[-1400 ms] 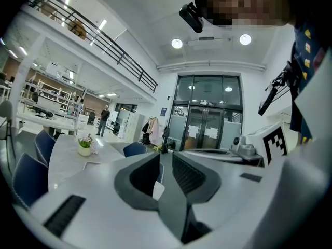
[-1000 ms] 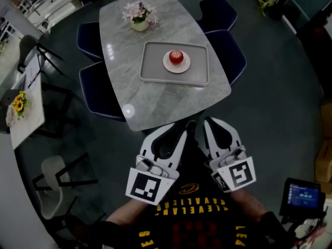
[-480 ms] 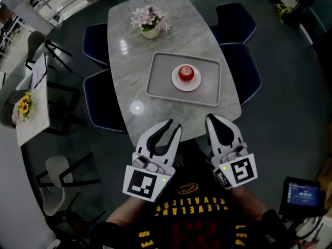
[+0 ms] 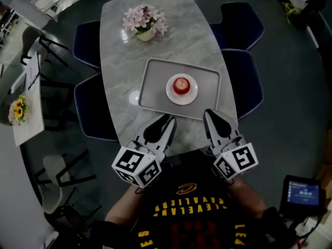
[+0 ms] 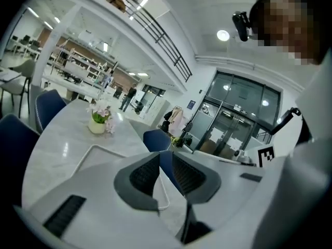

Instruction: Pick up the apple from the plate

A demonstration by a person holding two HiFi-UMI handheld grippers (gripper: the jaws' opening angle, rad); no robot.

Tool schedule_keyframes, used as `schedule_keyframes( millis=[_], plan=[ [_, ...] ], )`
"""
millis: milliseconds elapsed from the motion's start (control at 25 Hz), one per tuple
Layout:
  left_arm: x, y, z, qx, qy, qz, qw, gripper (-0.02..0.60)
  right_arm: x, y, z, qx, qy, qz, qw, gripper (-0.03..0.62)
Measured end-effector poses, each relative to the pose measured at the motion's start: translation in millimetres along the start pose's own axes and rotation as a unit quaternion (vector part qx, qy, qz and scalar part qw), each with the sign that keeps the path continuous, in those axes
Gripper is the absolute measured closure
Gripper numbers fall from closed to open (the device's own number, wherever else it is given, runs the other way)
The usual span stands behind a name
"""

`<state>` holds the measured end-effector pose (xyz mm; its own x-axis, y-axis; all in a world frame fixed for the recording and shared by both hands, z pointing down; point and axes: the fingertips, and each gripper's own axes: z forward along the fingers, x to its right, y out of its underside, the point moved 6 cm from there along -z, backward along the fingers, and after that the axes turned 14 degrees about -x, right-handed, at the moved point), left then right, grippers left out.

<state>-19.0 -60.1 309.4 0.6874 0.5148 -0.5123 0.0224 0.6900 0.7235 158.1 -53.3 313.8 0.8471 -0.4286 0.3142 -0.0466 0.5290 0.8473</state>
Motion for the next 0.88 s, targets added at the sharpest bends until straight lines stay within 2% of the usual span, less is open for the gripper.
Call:
schedule_keyframes(
  millis=[160, 280, 440, 480, 560, 720, 880],
  plan=[
    [-30, 4, 32, -0.028, -0.004, -0.060, 0.9978, 0.502, 38, 9, 26, -0.035, -0.029, 0.051, 0.998, 0.588],
    [-53, 13, 54, -0.049, -0.006, -0.118, 0.9918, 0.502, 63, 21, 43, -0.062, -0.057, 0.111, 0.990, 0.588],
    [-94, 31, 93, -0.080, -0.013, -0.189, 0.9787, 0.502, 108, 44, 75, -0.104, -0.057, 0.164, 0.979, 0.585],
    [-106, 36, 106, -0.088, -0.018, -0.203, 0.9752, 0.502, 123, 51, 85, -0.116, -0.055, 0.172, 0.977, 0.548],
    [-129, 46, 128, -0.102, -0.030, -0.226, 0.9682, 0.502, 147, 65, 105, -0.142, -0.056, 0.182, 0.971, 0.534],
    [-156, 69, 147, -0.134, -0.039, -0.271, 0.9524, 0.474, 162, 91, 131, -0.198, -0.057, 0.199, 0.958, 0.534],
    [-166, 84, 154, -0.155, -0.045, -0.301, 0.9398, 0.474, 166, 116, 146, -0.246, -0.046, 0.223, 0.942, 0.534]
  ],
)
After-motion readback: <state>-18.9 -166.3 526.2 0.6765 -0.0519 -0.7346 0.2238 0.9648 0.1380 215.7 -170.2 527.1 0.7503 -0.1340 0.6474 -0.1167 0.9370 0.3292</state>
